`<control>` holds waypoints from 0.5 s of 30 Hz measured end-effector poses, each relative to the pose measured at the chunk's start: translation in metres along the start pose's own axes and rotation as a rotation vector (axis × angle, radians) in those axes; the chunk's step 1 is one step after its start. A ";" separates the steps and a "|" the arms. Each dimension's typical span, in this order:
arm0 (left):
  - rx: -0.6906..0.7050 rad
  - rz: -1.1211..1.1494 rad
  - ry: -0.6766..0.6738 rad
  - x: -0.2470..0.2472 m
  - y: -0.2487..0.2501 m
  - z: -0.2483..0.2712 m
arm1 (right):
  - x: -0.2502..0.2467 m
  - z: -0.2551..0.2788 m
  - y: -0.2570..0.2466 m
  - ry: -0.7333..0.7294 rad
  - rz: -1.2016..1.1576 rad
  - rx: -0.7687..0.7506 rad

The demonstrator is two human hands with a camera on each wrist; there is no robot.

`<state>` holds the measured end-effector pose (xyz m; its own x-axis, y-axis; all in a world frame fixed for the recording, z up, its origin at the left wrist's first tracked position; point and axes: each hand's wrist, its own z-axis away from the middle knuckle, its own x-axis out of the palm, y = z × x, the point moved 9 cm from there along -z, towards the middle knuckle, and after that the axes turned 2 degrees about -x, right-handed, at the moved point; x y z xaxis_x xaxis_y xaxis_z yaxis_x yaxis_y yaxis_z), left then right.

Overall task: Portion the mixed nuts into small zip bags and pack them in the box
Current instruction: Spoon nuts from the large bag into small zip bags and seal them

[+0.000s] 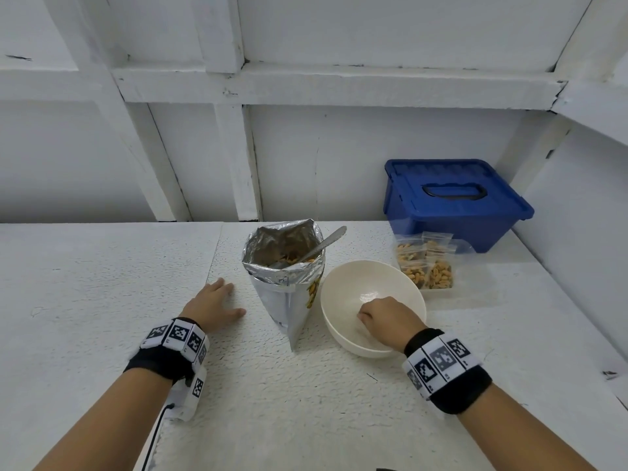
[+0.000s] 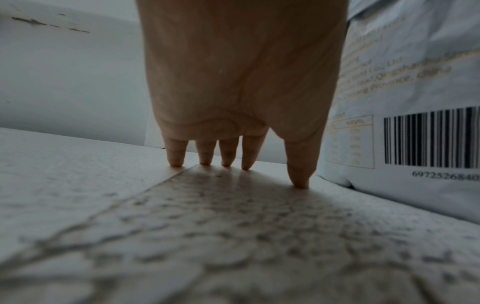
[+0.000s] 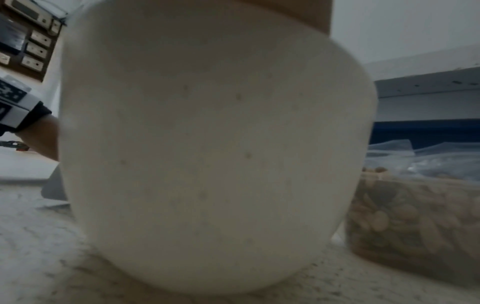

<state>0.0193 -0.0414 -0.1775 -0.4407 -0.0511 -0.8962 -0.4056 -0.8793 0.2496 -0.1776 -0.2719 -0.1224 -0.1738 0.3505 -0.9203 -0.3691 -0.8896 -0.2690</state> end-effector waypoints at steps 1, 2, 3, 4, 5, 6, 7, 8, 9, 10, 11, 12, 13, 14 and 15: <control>-0.001 -0.001 0.000 0.000 0.000 0.000 | -0.002 0.001 0.001 0.020 -0.023 0.002; -0.002 0.001 -0.003 0.000 0.000 0.000 | -0.007 0.002 0.001 0.046 -0.050 0.006; -0.001 0.007 -0.005 -0.001 0.000 0.001 | -0.013 0.004 0.002 0.080 -0.083 0.007; -0.001 0.018 -0.004 -0.002 0.001 0.001 | -0.021 0.006 0.003 0.121 -0.113 0.006; 0.001 0.035 0.003 -0.004 0.002 0.003 | -0.032 0.009 0.003 0.166 -0.134 0.003; 0.003 0.060 0.026 -0.007 0.002 0.005 | -0.044 0.013 0.003 0.213 -0.145 0.000; 0.011 0.091 0.069 -0.012 0.003 0.009 | -0.058 0.017 0.001 0.264 -0.153 -0.005; 0.027 0.132 0.132 -0.020 0.005 0.013 | -0.072 0.022 -0.001 0.315 -0.162 -0.015; 0.054 0.184 0.211 -0.031 0.009 0.018 | -0.088 0.027 -0.003 0.365 -0.173 -0.029; 0.089 0.238 0.300 -0.045 0.013 0.025 | -0.104 0.033 -0.007 0.416 -0.186 -0.048; 0.130 0.281 0.397 -0.060 0.019 0.034 | -0.120 0.040 -0.011 0.467 -0.209 -0.070; 0.174 0.310 0.501 -0.077 0.027 0.045 | -0.135 0.048 -0.015 0.519 -0.245 -0.094; 0.219 0.331 0.606 -0.095 0.036 0.058 | -0.149 0.056 -0.020 0.572 -0.289 -0.119; 0.270 0.348 0.709 -0.113 0.046 0.073 | -0.162 0.063 -0.025 0.619 -0.336 -0.145; 0.328 0.365 0.803 -0.131 0.058 0.089 | -0.173 0.070 -0.031 0.653 -0.388 -0.173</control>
<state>-0.0180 -0.0433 -0.0134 0.0496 -0.7163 -0.6960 -0.6104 -0.5733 0.5465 -0.1996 -0.2842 0.0651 0.5309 0.4500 -0.7180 -0.1369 -0.7906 -0.5968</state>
